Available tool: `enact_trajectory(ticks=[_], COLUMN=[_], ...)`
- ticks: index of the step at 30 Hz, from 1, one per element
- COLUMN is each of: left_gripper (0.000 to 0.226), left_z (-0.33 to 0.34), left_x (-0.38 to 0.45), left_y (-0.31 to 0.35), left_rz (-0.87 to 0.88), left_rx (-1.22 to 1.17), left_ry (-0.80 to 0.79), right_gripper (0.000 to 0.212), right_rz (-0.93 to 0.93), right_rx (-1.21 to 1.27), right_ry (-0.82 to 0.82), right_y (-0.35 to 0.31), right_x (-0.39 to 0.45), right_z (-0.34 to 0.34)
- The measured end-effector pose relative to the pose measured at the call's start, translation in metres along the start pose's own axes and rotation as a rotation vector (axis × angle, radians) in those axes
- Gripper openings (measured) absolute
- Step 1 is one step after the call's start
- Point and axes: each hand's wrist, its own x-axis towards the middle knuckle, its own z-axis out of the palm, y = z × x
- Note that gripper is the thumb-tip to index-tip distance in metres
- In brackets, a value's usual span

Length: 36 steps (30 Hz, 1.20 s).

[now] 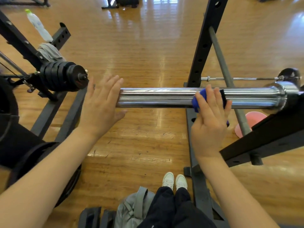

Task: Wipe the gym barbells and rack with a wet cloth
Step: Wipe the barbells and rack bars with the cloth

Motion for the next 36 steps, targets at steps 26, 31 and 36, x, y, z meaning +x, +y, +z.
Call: enact_trajectory(ticks=[26, 31, 36], left_gripper=[0.081, 0.05, 0.068], left_z=[0.016, 0.018, 0.007], left_x=[0.005, 0.014, 0.019], left_y=[0.011, 0.008, 0.009], left_rz=[-0.013, -0.01, -0.028], left_rx=[0.062, 0.025, -0.043], left_ry=[0.152, 0.179, 0.059], right_gripper=[0.041, 0.042, 0.041], right_rz=[-0.03, -0.088, -0.22], right_rx=[-0.042, -0.008, -0.044], right_ry=[-0.05, -0.051, -0.037], right_y=[-0.004, -0.024, 0.002], right_x=[0.007, 0.003, 0.0], right_z=[-0.001, 0.017, 0.004])
